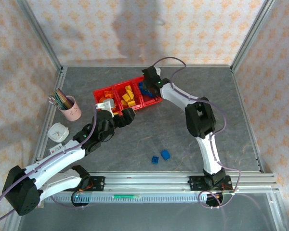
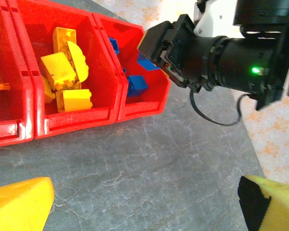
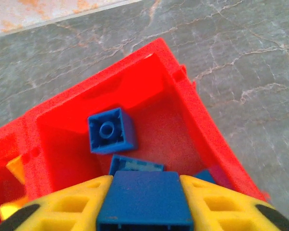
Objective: Sort the legos into containers by color
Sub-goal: Place the lego in the container.
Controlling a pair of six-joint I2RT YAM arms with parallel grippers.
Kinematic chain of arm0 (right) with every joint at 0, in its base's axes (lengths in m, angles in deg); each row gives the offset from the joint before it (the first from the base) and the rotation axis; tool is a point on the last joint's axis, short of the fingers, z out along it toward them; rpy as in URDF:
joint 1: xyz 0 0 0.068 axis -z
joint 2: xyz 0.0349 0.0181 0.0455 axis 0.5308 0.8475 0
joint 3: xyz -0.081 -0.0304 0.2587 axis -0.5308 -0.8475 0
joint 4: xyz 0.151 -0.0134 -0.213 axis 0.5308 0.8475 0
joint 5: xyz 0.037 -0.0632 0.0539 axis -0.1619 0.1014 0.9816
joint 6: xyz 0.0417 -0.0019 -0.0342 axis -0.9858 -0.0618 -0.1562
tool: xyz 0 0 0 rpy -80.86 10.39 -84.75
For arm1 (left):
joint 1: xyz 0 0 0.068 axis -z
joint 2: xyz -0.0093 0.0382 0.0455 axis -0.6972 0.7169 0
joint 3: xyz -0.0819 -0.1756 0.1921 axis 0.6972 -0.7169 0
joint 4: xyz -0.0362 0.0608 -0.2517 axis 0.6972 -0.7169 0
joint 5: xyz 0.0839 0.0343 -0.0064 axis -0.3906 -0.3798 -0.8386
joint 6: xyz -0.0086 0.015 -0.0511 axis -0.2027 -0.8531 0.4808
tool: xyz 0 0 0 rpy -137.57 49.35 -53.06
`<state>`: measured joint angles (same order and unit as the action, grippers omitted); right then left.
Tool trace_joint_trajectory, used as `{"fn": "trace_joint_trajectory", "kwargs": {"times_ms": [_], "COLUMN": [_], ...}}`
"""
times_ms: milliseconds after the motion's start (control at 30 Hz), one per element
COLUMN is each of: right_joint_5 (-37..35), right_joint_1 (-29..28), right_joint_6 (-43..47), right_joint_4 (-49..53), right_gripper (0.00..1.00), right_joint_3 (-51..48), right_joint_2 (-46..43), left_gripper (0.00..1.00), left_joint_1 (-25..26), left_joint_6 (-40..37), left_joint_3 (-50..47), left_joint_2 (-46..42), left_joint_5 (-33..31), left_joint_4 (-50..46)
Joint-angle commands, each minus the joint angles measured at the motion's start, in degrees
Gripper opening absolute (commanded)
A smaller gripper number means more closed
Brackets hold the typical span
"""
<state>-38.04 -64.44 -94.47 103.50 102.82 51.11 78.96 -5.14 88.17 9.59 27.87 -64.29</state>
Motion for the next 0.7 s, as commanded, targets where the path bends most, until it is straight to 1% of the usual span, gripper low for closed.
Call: {"fn": "trace_joint_trajectory", "kwargs": {"times_ms": [0, 67, 133, 233, 400, 533, 667], "right_joint_5": [-1.94, -2.03, -2.20, -1.32, 1.09, 3.45, 4.95], "right_joint_1": [0.29, 0.30, 0.28, 0.21, 0.13, -0.10, -1.05], "right_joint_6": [2.92, 3.51, 3.71, 3.85, 2.98, 2.39, 2.19], "right_joint_4": [4.29, 4.74, 4.67, 3.00, -2.31, -3.01, -1.84], "right_gripper": [0.48, 0.54, 0.59, 0.61, 0.65, 0.67, 0.69], "right_joint_3": [7.17, 8.13, 7.04, 1.23, -16.23, -27.48, -36.95], "right_joint_2": [2.88, 2.57, 0.77, -4.81, -18.02, -26.33, -33.37], "left_gripper": [0.99, 0.99, 0.99, 0.99, 0.99, 0.99, 0.99], "left_joint_1": [-0.75, -0.79, -0.81, -0.76, -0.75, 0.18, 2.45], "left_joint_6": [-1.55, -1.68, -1.77, -1.39, -0.98, -0.64, 0.03], "left_joint_3": [1.61, 1.84, 2.19, 2.48, 2.26, 1.95, 1.19], "left_joint_2": [-0.28, -0.05, 0.29, 0.68, 0.36, 0.09, -0.59], "left_joint_5": [0.62, 0.78, 1.22, 1.98, 3.97, 4.84, 4.47], "left_joint_4": [-1.92, -2.04, -2.24, -2.71, -2.36, -2.72, -2.96]}}
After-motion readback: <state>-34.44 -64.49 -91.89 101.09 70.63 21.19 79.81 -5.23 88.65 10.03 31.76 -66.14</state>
